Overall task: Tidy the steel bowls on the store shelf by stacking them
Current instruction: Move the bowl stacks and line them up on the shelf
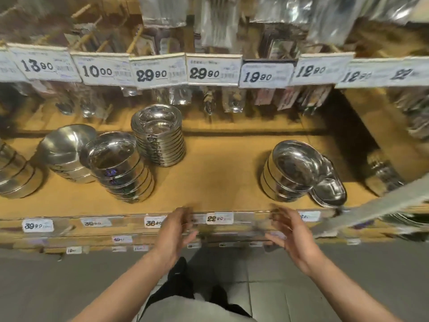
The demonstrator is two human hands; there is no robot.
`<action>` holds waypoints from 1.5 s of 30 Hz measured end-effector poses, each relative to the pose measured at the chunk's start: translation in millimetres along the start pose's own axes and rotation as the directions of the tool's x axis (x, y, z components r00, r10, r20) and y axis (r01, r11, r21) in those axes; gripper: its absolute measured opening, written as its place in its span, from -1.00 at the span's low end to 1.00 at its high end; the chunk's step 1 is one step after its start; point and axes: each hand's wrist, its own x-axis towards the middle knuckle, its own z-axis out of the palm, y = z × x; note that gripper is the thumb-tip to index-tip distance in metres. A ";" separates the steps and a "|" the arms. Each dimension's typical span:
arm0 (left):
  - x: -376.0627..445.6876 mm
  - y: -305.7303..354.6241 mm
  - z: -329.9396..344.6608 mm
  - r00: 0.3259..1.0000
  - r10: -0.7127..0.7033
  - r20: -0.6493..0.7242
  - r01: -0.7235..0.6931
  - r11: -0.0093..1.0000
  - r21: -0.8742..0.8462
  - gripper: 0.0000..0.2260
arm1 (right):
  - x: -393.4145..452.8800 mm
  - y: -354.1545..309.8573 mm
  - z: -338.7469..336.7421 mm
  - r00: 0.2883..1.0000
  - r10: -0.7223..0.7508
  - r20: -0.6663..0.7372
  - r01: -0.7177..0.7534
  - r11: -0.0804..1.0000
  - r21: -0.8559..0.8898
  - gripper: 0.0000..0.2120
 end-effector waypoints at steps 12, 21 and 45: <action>4.0 59.5 170.5 0.920 -0.017 0.393 -0.096 0.959 0.267 -0.66 | 18.8 -73.1 -50.7 0.973 -0.102 -0.205 0.120 0.990 0.078 -0.81; 26.2 46.3 211.0 0.870 -0.011 0.493 -0.124 0.963 0.240 -0.69 | 51.4 -77.4 -35.6 0.983 -0.120 -0.138 0.133 0.987 0.093 -0.74; 117.4 139.3 144.3 0.957 0.115 0.267 -0.118 0.993 -0.005 -0.63 | 158.5 -123.2 107.6 0.996 -0.086 -0.002 0.086 0.996 0.005 -0.69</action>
